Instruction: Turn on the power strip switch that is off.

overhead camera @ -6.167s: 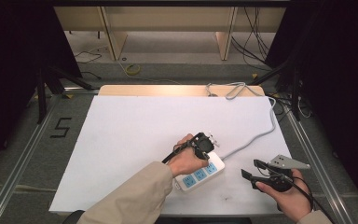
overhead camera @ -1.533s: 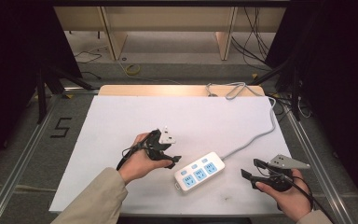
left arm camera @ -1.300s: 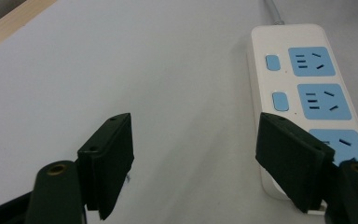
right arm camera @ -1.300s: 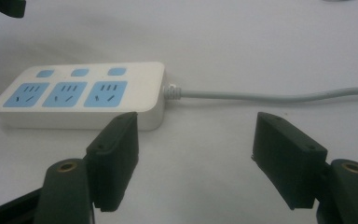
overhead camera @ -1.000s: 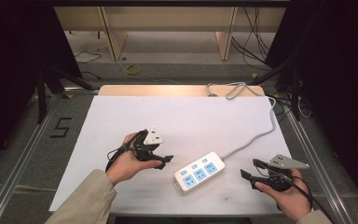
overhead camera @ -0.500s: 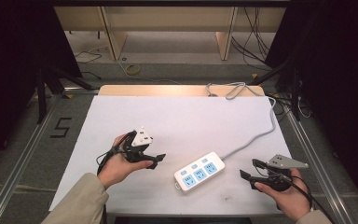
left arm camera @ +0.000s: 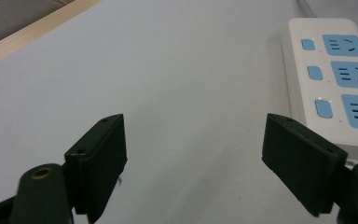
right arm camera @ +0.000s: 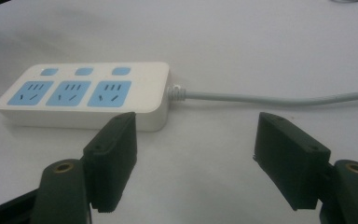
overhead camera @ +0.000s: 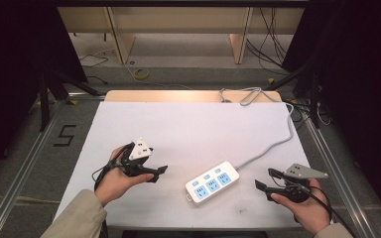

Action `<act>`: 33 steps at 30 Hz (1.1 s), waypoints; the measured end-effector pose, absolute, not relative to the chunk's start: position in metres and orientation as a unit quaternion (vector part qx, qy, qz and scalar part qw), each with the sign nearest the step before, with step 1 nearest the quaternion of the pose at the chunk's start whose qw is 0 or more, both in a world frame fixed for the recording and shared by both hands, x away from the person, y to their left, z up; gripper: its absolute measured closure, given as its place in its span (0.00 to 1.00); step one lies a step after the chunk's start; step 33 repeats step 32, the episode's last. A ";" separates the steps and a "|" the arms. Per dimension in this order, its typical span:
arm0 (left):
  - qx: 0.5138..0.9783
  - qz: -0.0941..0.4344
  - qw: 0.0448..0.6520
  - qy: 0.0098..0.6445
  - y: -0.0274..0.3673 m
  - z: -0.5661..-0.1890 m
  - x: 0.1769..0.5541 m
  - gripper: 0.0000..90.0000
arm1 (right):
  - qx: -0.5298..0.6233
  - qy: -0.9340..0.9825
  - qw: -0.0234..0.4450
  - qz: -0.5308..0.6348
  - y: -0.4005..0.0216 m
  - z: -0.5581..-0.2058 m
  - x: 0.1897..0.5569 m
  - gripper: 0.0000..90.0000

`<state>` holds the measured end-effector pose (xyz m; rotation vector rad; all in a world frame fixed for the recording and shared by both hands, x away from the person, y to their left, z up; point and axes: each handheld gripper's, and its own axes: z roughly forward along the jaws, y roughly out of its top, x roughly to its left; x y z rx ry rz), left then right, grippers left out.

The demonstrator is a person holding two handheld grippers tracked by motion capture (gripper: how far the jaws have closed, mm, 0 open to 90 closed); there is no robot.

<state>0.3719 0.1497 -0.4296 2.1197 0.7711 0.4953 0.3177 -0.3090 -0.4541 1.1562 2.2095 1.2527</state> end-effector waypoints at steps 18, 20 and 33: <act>0.832 0.208 0.399 0.324 0.188 -0.446 0.359 0.22 | 0.403 0.784 0.170 0.441 -0.308 -0.456 0.318 0.33; 0.831 0.206 0.398 0.329 0.191 -0.449 0.359 0.22 | 0.403 0.784 0.170 0.440 -0.308 -0.456 0.318 0.33; 0.834 0.201 0.393 0.332 0.189 -0.454 0.359 0.22 | 0.402 0.785 0.171 0.440 -0.309 -0.455 0.318 0.33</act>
